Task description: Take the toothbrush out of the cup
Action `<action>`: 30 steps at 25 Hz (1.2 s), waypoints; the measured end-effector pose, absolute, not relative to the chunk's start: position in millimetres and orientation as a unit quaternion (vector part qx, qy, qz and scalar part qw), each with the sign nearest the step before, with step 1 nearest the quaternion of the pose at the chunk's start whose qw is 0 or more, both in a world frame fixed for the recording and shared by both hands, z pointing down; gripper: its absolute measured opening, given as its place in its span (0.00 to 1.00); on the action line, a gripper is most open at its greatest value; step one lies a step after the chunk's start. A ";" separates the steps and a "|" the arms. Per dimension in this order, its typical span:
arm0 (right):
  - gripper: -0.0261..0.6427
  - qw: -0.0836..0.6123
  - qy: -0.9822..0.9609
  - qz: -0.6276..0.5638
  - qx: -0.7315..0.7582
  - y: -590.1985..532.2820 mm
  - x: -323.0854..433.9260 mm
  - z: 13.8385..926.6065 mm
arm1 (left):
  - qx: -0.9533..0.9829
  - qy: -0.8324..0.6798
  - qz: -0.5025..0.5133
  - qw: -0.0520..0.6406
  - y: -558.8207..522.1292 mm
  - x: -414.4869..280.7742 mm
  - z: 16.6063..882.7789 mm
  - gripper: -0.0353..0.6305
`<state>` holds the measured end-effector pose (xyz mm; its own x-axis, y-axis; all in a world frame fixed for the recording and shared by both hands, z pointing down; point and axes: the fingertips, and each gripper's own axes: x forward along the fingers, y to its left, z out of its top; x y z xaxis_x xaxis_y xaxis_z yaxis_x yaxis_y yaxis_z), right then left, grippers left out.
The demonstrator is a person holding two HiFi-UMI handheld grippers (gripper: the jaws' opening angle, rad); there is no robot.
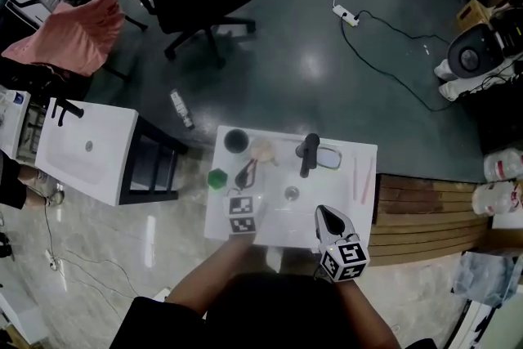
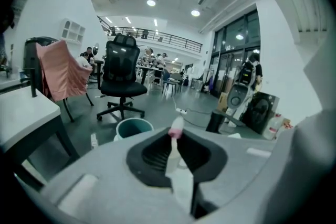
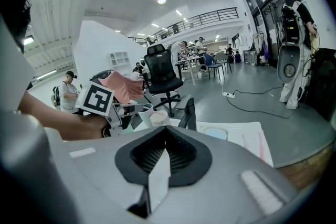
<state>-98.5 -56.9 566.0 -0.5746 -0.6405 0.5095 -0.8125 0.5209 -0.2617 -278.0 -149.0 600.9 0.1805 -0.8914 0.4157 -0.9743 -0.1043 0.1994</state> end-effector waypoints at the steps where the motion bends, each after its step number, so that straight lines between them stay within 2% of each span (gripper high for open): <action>1: 0.04 0.175 -0.854 0.241 0.427 -57.0 -95.5 564.2 | 0.738 -0.633 0.092 0.215 -145.4 -276.9 592.2 0.10; 10: 0.04 0.144 -0.850 0.233 0.451 -53.0 -44.9 546.5 | 0.755 -0.620 0.062 0.206 -95.8 -235.0 529.6 0.10; 21: 0.04 0.117 -0.814 0.240 0.516 -34.2 62.1 541.6 | 0.827 -0.510 0.057 0.228 -60.2 -94.2 502.7 0.10; 30: 0.04 0.096 -0.784 0.253 0.558 -11.3 140.9 546.2 | 0.859 -0.363 0.137 0.333 -35.8 39.8 571.5 0.10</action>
<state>140.9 -11.3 546.2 -0.3592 -0.8264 0.4337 -0.9239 0.2494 -0.2902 39.8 -35.8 571.5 0.6989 -0.5320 0.4780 -0.7152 -0.5143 0.4733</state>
